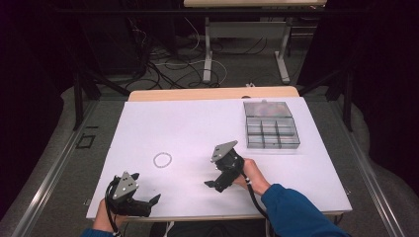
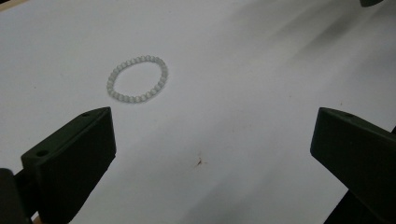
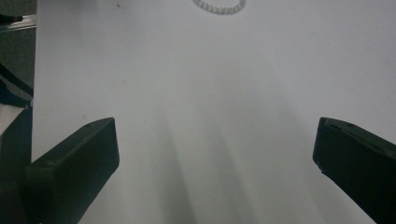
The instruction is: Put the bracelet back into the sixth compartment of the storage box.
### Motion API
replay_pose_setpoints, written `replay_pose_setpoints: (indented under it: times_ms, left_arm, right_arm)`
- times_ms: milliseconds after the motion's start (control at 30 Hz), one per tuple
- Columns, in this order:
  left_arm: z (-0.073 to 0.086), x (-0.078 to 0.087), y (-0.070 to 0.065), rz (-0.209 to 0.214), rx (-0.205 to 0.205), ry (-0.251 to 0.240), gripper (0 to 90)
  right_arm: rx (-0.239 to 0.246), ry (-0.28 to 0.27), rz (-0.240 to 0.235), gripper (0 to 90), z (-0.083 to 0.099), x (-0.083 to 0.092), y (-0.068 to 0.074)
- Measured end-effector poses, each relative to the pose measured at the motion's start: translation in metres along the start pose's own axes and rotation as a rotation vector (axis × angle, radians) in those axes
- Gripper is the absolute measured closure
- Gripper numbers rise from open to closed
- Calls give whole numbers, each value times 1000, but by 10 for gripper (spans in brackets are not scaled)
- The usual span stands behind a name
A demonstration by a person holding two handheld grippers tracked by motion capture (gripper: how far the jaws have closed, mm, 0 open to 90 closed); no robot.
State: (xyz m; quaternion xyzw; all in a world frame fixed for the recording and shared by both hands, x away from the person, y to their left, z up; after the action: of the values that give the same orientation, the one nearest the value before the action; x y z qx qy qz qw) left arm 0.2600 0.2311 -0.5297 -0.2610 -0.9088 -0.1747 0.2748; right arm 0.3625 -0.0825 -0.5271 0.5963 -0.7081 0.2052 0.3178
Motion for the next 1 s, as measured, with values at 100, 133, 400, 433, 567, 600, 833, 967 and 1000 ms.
replay_pose_setpoints:
  times_ms: [100, 133, 400, 433, 567, 600, 833, 967, 1000]
  left_arm:
    - [-1, -1, 0, 5, -4, 7, 1]
    - [-1, -1, 0, 3, -3, 0, 0]
    - [-1, -2, 0, 10, 2, -1, 0]
    - [-1, -2, 1, 9, 2, -2, 1]
    - [-1, -2, 0, 12, 3, -1, 0]
    - [-1, -2, 0, 10, 2, -2, 0]
    - [-1, -2, 0, 12, 2, -1, 0]
    - [-1, -2, 0, 12, 3, 0, 0]
    - [-1, -2, 0, 12, 3, 0, 0]
  right_arm:
    - [11, -6, -10, 0, -6, -7, -1]
    - [11, -4, -9, 0, -7, -10, -1]
    - [17, -13, -26, 8, -18, -26, -6]
    - [28, -18, -29, 14, -19, -28, -7]
    - [21, -27, -36, 27, -26, -37, -9]
    - [27, -22, -37, 33, -27, -38, -10]
    - [36, -21, -56, 25, -37, -53, -11]
    - [31, -18, -58, 5, -40, -61, -13]
    - [43, -21, -66, 2, -41, -63, -13]
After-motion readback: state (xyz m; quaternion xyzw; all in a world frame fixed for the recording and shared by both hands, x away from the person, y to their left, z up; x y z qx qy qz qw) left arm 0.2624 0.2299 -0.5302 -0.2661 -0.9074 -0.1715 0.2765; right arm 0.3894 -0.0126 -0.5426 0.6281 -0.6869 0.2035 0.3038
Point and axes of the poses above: each handheld gripper's, and its own axes: x roughly backward along the jaws, z roughly out of its underside, y roughly to its left, the point moved 1 cm from there along -x, roughly forward along the jaws, and after that the axes turned 9 degrees about -z, right-handed, at the moved point
